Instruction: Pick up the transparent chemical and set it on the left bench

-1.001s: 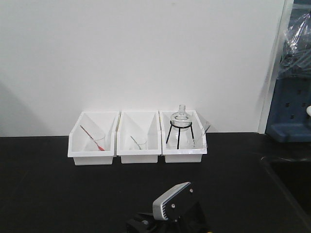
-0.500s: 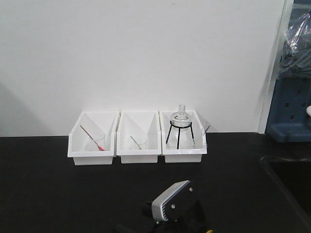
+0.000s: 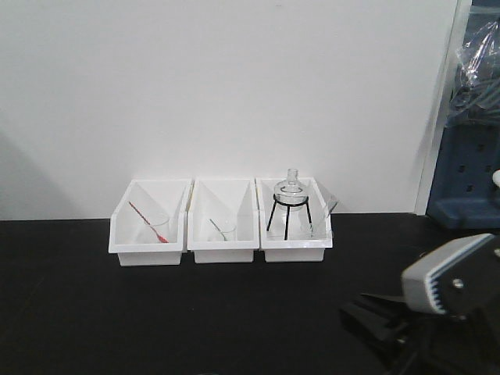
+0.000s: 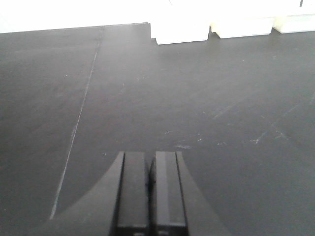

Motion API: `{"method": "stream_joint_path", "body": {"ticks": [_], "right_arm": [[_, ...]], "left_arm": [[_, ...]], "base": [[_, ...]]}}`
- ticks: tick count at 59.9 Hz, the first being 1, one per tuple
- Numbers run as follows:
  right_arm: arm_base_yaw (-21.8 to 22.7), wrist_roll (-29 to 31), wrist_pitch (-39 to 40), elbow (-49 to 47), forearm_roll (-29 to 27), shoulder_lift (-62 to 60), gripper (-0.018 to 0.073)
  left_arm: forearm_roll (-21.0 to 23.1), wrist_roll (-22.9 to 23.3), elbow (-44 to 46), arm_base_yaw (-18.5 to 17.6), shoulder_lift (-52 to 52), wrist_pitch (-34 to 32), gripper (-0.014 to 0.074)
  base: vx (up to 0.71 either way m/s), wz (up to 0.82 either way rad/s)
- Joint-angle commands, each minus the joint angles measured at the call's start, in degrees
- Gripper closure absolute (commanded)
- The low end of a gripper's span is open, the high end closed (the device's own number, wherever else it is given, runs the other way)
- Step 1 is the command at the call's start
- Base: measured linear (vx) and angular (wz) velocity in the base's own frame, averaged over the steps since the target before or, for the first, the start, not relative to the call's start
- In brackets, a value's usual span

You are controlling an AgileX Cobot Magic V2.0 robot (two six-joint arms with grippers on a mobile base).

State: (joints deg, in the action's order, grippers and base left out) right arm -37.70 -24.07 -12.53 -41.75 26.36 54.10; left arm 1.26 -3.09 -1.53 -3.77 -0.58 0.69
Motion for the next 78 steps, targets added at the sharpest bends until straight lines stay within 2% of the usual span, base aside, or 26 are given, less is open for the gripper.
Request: {"method": "stream_joint_path", "body": {"ticks": [1, 13, 29, 34, 40, 44, 52, 58, 62, 70, 78], "right_arm": [[0.22, 0.45, -1.58, -1.86, 2.82, -4.09, 0.0569], [0.17, 0.31, -4.82, -1.81, 3.11, -9.36, 0.0566], [0.17, 0.31, -4.76, -1.66, 3.11, -11.12, 0.0567], [0.17, 0.55, -4.69, -1.66, 5.22, -11.12, 0.0567], [0.77, 1.73, -4.78, -1.37, 5.20, -11.59, 0.0567], [3.86, 3.80, -3.63, -0.05, 2.86, -12.82, 0.0567], [16.23, 6.16, 4.57, 7.44, -8.66, -17.54, 0.0567], [23.95, 6.68, 10.38, 15.55, -12.15, -22.71, 0.0567], [26.77, 6.68, 12.53, 22.17, -13.37, -27.49, 0.0567], [29.37, 8.35, 13.40, 34.97, -16.41, -38.12, 0.0567], [31.54, 10.29, 12.53, 44.01, -23.54, -48.87, 0.0567]], "left_arm": [[0.04, 0.45, -0.93, -0.10, -1.10, -4.49, 0.0600], [0.04, 0.45, -0.93, -0.10, -1.10, -4.49, 0.0600], [0.04, 0.45, -0.93, -0.10, -1.10, -4.49, 0.0600], [0.04, 0.45, -0.93, -0.10, -1.10, -4.49, 0.0600], [0.04, 0.45, -0.93, -0.10, -1.10, -4.49, 0.0600], [0.04, 0.45, -0.93, -0.10, -1.10, -4.49, 0.0600], [0.04, 0.45, -0.93, -0.10, -1.10, -4.49, 0.0600], [0.04, 0.45, -0.93, -0.10, -1.10, -4.49, 0.0600], [0.04, 0.45, -0.93, -0.10, -1.10, -4.49, 0.0600], [0.04, 0.45, -0.93, -0.10, -1.10, -4.49, 0.0600], [0.04, 0.45, -0.93, -0.10, -1.10, -4.49, 0.0600]], "base": [[0.00, 0.00], [0.00, 0.00], [0.00, 0.00], [0.00, 0.00], [0.00, 0.00], [0.00, 0.00], [0.00, 0.00], [0.00, 0.00], [0.00, 0.00], [0.00, 0.00], [0.00, 0.00]]}}
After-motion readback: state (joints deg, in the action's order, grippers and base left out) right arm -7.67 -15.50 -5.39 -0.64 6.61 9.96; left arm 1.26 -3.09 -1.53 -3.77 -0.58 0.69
